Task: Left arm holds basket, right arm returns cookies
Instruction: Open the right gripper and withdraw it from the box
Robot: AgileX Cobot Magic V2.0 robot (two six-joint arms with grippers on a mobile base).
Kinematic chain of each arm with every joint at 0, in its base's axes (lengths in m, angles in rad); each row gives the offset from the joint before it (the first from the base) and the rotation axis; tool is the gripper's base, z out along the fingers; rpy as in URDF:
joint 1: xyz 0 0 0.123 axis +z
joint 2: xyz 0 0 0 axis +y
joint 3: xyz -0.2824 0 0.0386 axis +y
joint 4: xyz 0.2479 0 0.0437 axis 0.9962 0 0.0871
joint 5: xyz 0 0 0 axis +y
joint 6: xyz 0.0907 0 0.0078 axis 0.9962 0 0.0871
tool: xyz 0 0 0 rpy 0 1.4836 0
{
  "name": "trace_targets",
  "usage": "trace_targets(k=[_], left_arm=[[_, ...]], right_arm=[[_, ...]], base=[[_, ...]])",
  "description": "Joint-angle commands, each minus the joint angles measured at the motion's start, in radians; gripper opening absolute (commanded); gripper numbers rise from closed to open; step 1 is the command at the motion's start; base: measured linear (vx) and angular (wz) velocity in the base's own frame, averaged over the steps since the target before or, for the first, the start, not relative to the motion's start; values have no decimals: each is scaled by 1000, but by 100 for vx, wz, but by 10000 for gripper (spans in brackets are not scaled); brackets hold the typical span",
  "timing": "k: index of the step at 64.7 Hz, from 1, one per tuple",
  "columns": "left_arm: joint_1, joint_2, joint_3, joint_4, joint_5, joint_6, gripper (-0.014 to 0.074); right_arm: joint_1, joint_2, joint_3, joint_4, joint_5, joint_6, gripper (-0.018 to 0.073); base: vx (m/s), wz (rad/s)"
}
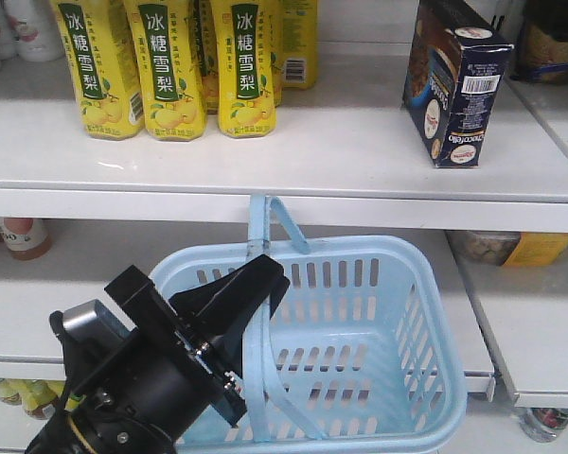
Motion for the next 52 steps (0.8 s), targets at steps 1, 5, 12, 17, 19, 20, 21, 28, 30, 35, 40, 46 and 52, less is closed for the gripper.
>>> trace_targets(k=[1,5,12,17,19,20,21,28,30,35,40,46,52], left_arm=[[-3,-33,-25,30,-226,-4,-3],[-3,-33,-25,30,-226,-4,-3],[-3,-33,-25,30,-226,-4,-3],[-3,-33,-25,30,-226,-4,-3],[-3,-33,-25,30,-226,-4,-3],[-3,-33,-25,30,-226,-4,-3],[-3,-33,-25,30,-226,-4,-3],[-3,-33,-25,30,-226,-4,-3],[-3,-33,-25,30,-226,-4,-3],[-3,-33,-25,30,-226,-4,-3],[-3,-33,-25,30,-226,-4,-3],[-3,-33,-25,30,-226,-4,-3],[-3,-33,-25,30,-226,-4,-3]], right_arm=[[18,-57,-28,80,74,-155,361],[19,-82,-28,152,114,-248,297],[20,-125,-28,258,163,-370,175],[20,-157,-28,315,182,-443,83],[20,-167,-28,338,182,-465,43],[20,-170,-28,342,182,-476,28],[20,-181,-28,360,183,-492,5],[20,-227,-28,428,181,-561,-12],[20,-243,-28,450,181,-579,-11],[20,-276,-28,502,179,-619,-11],[20,-313,-28,566,177,-678,-11],[20,-358,-28,645,175,-767,-9],[18,-417,7,721,142,-882,-9]], base=[[0,0],[0,0],[0,0],[0,0],[0,0],[0,0],[0,0],[0,0],[0,0],[0,0],[0,0],[0,0],[0,0]])
